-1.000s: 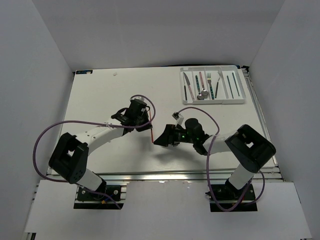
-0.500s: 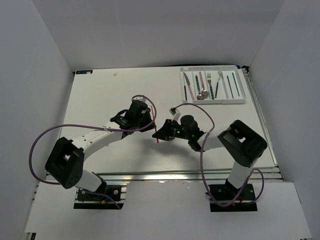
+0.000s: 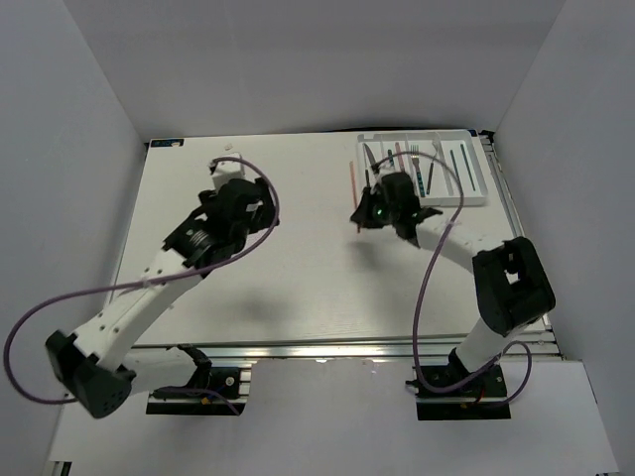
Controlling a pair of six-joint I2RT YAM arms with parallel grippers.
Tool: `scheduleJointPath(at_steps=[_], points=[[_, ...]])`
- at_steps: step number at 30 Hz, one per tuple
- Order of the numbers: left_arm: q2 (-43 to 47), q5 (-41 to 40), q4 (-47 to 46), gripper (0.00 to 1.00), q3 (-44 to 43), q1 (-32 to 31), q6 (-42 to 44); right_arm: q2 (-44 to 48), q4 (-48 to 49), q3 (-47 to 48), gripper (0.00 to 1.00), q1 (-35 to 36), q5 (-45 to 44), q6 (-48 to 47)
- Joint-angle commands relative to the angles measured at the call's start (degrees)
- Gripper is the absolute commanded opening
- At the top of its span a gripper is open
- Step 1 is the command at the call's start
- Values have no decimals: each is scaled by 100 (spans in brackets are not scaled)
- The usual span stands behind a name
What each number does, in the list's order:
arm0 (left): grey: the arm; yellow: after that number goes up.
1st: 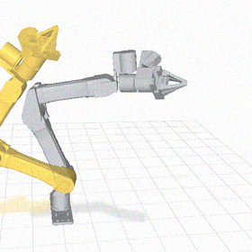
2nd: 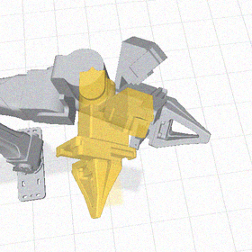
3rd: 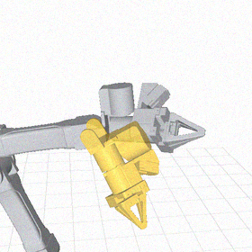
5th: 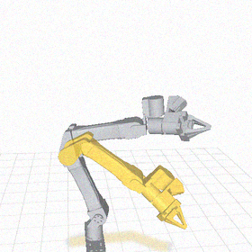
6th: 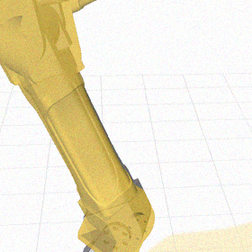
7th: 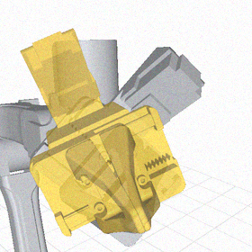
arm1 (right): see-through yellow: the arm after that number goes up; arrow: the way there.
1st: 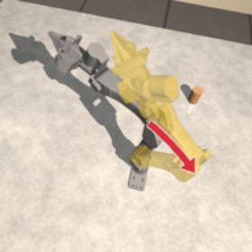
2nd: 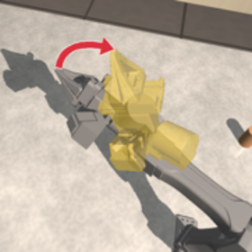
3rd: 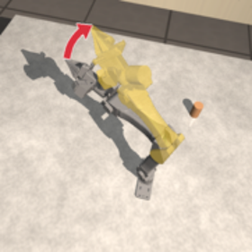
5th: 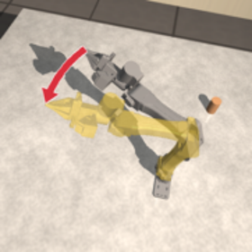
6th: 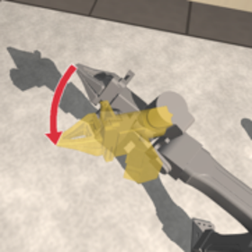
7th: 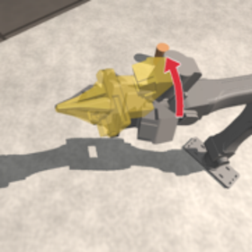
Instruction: Sort the eating utensils into containers
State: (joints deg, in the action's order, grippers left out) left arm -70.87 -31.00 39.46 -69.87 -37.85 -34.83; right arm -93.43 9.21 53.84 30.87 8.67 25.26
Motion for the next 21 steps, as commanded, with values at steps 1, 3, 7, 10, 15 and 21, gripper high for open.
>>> scheduleJointPath(at_steps=[1,3,7,10,15,21], points=[[758,-1205,616,98,375,-4,765,-428,-2298,1082,0,-1011,-866,-1522],[1073,-1285,502,98,1034,-12,872,-676,-2790,1757,0,-1607,-1139,-1865],[1417,-1426,116,98,2124,-12,742,-1456,-3249,2857,0,-2287,-1498,-2305],[1471,-856,-60,98,2056,-12,1003,-2054,-3601,3780,0,-2647,-1737,-2481],[1155,-407,-167,98,2135,-30,1110,-3127,-4102,5230,0,-2955,-2281,-2920],[882,-108,-263,98,2161,-30,1206,-3638,-4191,5979,0,-3272,-2001,-2903]])
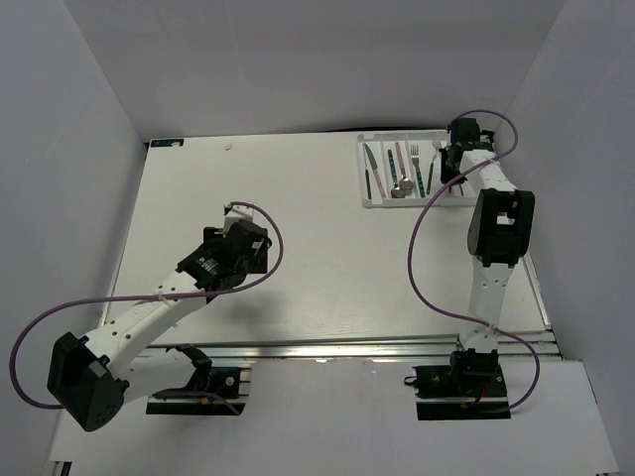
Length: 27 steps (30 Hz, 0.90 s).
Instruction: Sort the eating utensils into containers
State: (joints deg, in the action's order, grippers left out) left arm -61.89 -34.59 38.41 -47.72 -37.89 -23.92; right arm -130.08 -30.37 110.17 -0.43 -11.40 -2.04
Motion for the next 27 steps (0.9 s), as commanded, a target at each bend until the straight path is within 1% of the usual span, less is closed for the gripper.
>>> scheduleJointPath(at_steps=[1,4,6,14,15,16,17,21,22,23,24,26,27], points=[[-34,286,-159,98,-53,-26,125,-69,-233,426,0,-142,-55,-208],[-122,356,-176,98,-35,-26,142,-385,-364,891,0,-168,-266,-375],[-192,365,-176,98,-35,-26,142,-526,-504,1224,0,-221,-231,-428],[-412,374,-168,98,-53,-26,142,-659,-268,1200,0,-361,-117,-648],[-429,374,-168,98,-53,-17,151,-685,-268,1200,12,-379,-126,-674],[-464,383,-168,98,-53,-25,151,-694,-259,1174,18,-388,-187,-675],[-482,391,-168,98,-53,-26,160,-668,-224,1104,27,-405,-283,-675],[-544,322,-141,98,-62,-26,142,-440,-206,980,45,-406,-232,-648],[-544,278,-132,98,-79,-26,134,-378,-224,937,47,-406,-144,-639],[-535,216,-98,98,-88,-26,107,-291,-241,910,53,-406,-187,-596],[-517,94,-89,98,-97,-26,90,-81,-241,875,56,-397,-231,-535],[-482,-108,-36,98,-132,-17,20,210,-241,665,57,-397,-188,-351],[-456,-240,-1,98,-149,1,-68,568,-215,568,61,-406,-118,-271]])
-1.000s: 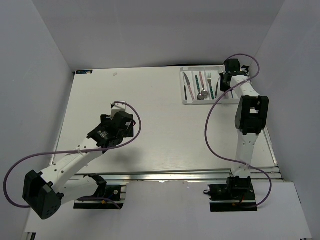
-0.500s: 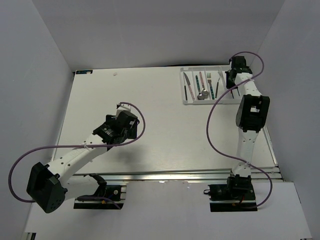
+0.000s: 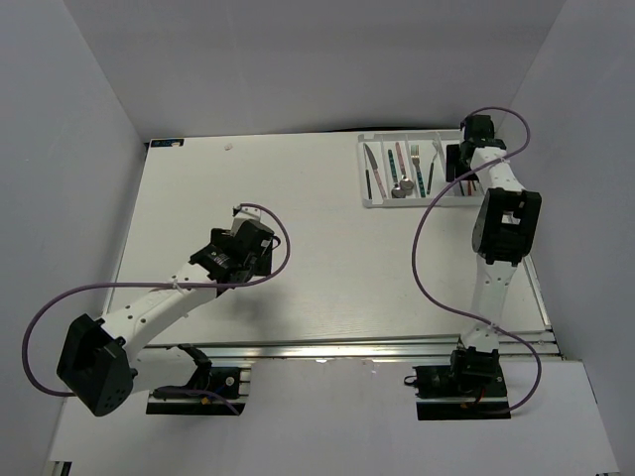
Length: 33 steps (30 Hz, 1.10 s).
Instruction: Sort the eating utensils into containers
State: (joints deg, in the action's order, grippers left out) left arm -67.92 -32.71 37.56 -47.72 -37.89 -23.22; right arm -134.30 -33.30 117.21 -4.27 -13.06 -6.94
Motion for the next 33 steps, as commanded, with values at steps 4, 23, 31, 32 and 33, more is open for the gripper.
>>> scheduleJointPath(at_steps=[4,23,31,32,33], points=[[349,-1015,234,98,-211,351,-375,1993,17,-768,89,-4,504,649],[2968,-2134,103,98,-141,1319,-613,8691,1167,-6647,89,945,2079,1529],[3100,-1950,94,98,-70,1328,-648,9185,1238,-7063,89,1368,1851,1555],[3101,-1950,85,98,-70,1328,-640,9141,1247,-7063,89,1368,1868,1555],[3109,-1941,76,98,-62,1328,-631,9115,1247,-7054,89,1376,1868,1590]])
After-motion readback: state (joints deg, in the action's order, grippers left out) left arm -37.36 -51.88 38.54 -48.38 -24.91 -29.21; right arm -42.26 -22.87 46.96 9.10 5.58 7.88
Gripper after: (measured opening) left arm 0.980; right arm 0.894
